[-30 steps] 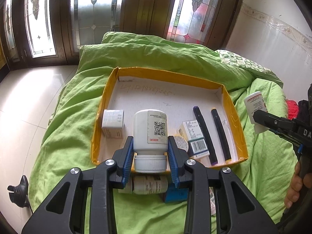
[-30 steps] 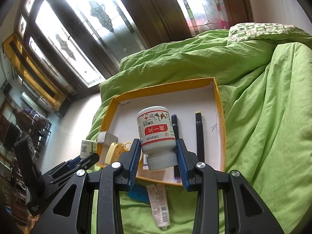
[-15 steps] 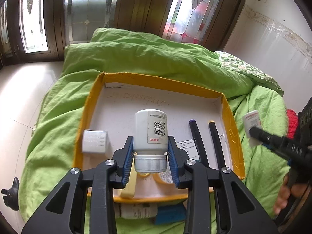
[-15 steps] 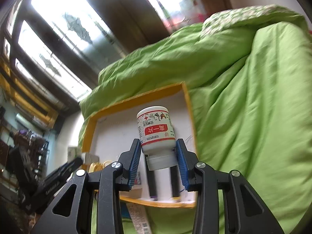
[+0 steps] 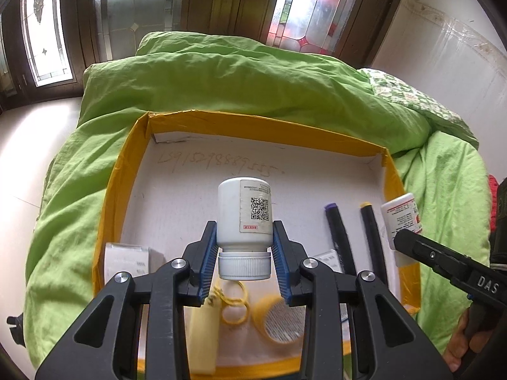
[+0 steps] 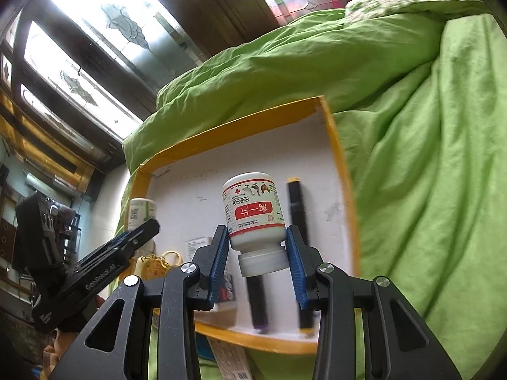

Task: Organize rigid objects
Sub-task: 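Lower both pill bottles into the tray and open both tools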

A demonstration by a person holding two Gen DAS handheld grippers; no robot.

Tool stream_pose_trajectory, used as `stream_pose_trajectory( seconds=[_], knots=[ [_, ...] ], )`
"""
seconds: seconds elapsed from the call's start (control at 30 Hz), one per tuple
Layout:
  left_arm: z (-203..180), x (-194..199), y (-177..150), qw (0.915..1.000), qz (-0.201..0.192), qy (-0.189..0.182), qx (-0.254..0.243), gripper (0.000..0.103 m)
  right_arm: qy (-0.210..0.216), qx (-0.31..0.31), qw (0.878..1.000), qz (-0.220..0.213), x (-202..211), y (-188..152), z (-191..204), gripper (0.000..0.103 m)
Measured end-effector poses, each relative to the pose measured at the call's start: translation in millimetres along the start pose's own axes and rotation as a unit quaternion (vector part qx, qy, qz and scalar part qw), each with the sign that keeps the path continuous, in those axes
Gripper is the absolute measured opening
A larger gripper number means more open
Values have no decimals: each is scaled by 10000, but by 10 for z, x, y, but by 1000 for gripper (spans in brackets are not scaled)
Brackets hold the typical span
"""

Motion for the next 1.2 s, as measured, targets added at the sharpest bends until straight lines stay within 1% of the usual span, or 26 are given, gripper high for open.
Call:
stream_pose_trajectory(
  seconds=[0.1, 0.2, 0.27, 0.47, 0.57, 0.73, 0.97, 1.0, 1.07, 1.1, 1.13, 1.2],
  knots=[
    [91, -49, 49, 10000, 6, 81, 12, 31, 139, 170, 9997, 56, -113, 42, 149, 33],
    [211, -90, 109, 9999, 5, 113, 100, 31, 169, 345, 9992, 80, -243, 77, 278, 33],
    [276, -112, 136, 9998, 1, 109, 142, 31, 184, 396, 9989, 142, -369, 103, 340, 33],
    [401, -224, 158, 9996, 50, 236, 137, 31, 440, 547, 9973, 220, -588, 100, 507, 33],
    [444, -296, 120, 9995, 118, 262, 141, 31, 407, 697, 9963, 281, -731, 82, 561, 33],
    [464, -389, 53, 9993, 179, 322, 67, 31, 242, 906, 9948, 390, -833, 8, 560, 33],
    [449, -401, 24, 9993, 225, 295, 74, 31, 201, 932, 9950, 284, -760, 27, 499, 34],
    [446, -392, 20, 9993, 229, 284, 69, 31, 207, 946, 9949, 271, -737, 37, 491, 35],
    [428, -359, 46, 9994, 192, 271, 37, 37, 178, 962, 9949, 226, -685, 49, 496, 42],
    [420, -318, 57, 9996, 151, 256, 25, 44, 184, 962, 9950, 175, -640, 58, 501, 44],
    [413, -278, 64, 9996, 112, 242, 24, 48, 182, 953, 9952, 109, -594, 72, 510, 45],
    [396, -165, 91, 9998, 27, 207, 40, 49, 151, 926, 9956, -34, -484, 106, 526, 50]
  ],
)
Point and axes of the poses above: each gripper's, at about its wrist camera, not at the fingertips, and x roughly against the way its jaws point, z to its left, y to its top, the point moved 7 cm from there along -x, roughly the way its jaws point, and after that the axes turned 1 degree about z, right-handed, at the moved point
